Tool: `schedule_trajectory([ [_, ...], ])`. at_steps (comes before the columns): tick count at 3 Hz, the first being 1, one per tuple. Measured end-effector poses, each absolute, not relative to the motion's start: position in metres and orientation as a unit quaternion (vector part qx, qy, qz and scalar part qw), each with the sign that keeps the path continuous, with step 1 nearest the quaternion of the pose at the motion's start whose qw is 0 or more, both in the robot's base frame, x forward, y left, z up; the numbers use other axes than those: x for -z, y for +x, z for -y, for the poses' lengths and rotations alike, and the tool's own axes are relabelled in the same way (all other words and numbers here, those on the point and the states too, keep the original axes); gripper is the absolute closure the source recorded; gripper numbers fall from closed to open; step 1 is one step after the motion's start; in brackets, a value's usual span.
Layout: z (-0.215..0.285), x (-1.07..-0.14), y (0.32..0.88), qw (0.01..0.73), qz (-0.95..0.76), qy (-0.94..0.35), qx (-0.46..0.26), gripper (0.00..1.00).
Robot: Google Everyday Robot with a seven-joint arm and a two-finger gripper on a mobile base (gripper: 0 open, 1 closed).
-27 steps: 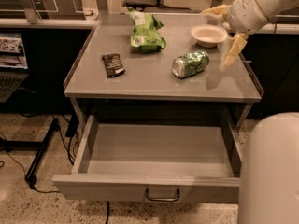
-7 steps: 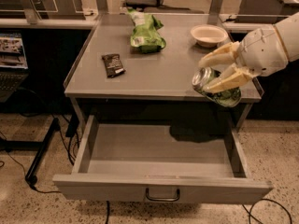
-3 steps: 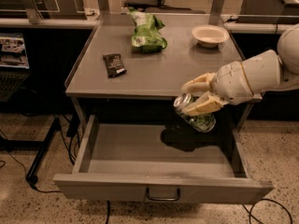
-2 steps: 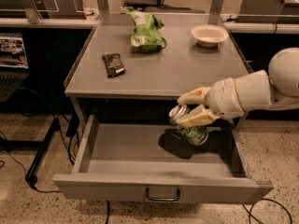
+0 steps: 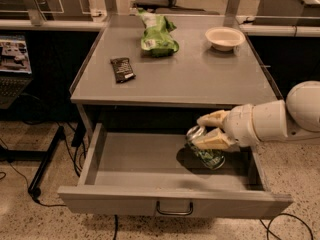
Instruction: Place green can into top drawer
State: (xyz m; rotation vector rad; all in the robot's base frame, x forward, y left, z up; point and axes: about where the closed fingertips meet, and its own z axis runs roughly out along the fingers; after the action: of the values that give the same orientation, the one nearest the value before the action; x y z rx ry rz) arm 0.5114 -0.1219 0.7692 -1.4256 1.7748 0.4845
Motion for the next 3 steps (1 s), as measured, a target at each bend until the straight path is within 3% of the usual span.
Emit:
schedule_trajectory([
  [3, 0.127, -0.686, 0.533, 0.335, -0.721, -0.572, -0.201, 1.00],
])
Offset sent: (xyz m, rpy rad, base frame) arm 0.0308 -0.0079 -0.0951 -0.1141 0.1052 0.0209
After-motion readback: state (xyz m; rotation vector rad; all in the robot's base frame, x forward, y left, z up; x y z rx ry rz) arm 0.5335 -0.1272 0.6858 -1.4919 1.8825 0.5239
